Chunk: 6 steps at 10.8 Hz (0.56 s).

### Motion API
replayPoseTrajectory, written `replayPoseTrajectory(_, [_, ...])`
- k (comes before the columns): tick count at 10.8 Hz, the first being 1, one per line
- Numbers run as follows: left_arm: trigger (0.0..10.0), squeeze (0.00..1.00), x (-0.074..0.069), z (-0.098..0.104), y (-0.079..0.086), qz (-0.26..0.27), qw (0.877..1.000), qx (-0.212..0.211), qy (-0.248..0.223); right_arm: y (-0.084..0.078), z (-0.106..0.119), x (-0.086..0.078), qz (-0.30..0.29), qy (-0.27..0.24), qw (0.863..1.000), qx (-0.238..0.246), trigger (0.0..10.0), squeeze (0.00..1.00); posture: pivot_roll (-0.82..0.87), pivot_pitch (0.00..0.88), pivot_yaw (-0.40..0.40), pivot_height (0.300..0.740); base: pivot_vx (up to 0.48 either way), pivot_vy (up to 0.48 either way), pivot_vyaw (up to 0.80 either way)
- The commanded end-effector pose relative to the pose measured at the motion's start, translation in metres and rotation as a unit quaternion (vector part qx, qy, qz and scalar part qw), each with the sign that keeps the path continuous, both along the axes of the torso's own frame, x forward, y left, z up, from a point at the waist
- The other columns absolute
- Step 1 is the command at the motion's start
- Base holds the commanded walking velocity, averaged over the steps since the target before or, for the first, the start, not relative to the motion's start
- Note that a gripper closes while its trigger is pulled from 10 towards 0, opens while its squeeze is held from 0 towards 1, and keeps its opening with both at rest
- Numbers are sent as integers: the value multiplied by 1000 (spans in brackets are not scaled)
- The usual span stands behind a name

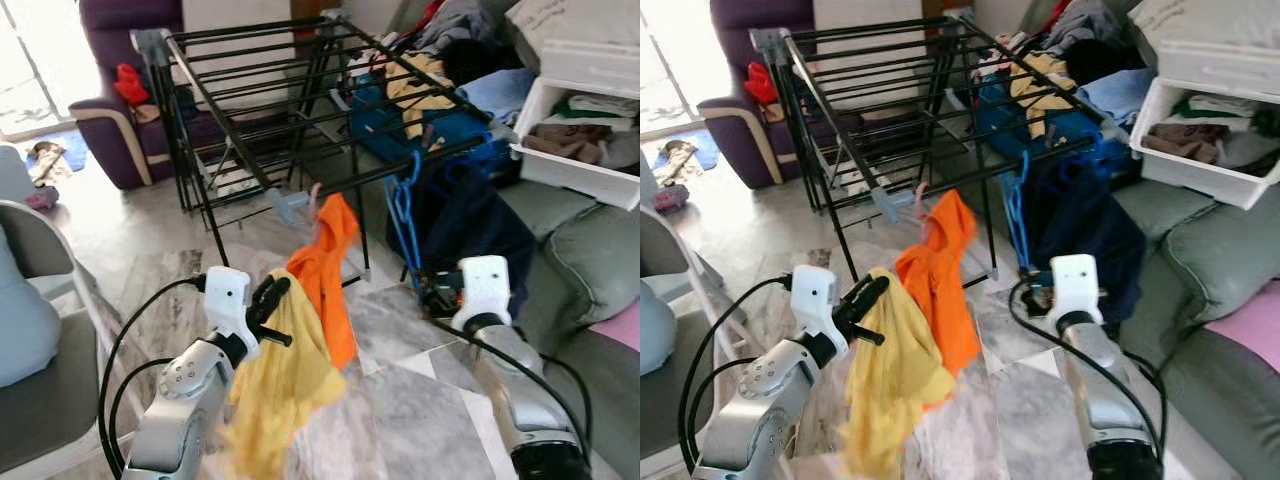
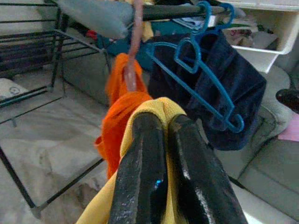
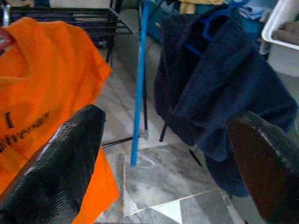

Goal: Hang hanger

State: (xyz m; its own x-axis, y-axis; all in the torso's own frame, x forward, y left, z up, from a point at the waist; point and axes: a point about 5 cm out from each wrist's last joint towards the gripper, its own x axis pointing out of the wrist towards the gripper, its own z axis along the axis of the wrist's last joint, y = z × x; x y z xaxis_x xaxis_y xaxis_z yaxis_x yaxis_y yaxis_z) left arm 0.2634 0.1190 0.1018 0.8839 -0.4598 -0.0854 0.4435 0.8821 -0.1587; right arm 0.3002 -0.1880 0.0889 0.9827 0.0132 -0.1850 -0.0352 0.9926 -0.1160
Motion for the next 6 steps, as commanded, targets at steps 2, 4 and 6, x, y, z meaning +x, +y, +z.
replayPoseTrajectory(2, [10000,0,3,12,1,2,1000,-1,-30,-1,3,2,-9,-5,1000,1,10000,0,-116,0,5,740,0,0,0])
replayPoseTrajectory(4, [10000,0,5,12,8,26,999,7,-36,-1,2,2,-12,-4,1000,4,10000,0,-114,0,5,740,0,0,0])
replayPoseTrajectory(6, [10000,0,4,12,9,26,999,10,-35,-4,2,6,-13,-1,1000,4,10000,0,-111,0,7,740,354,0,0])
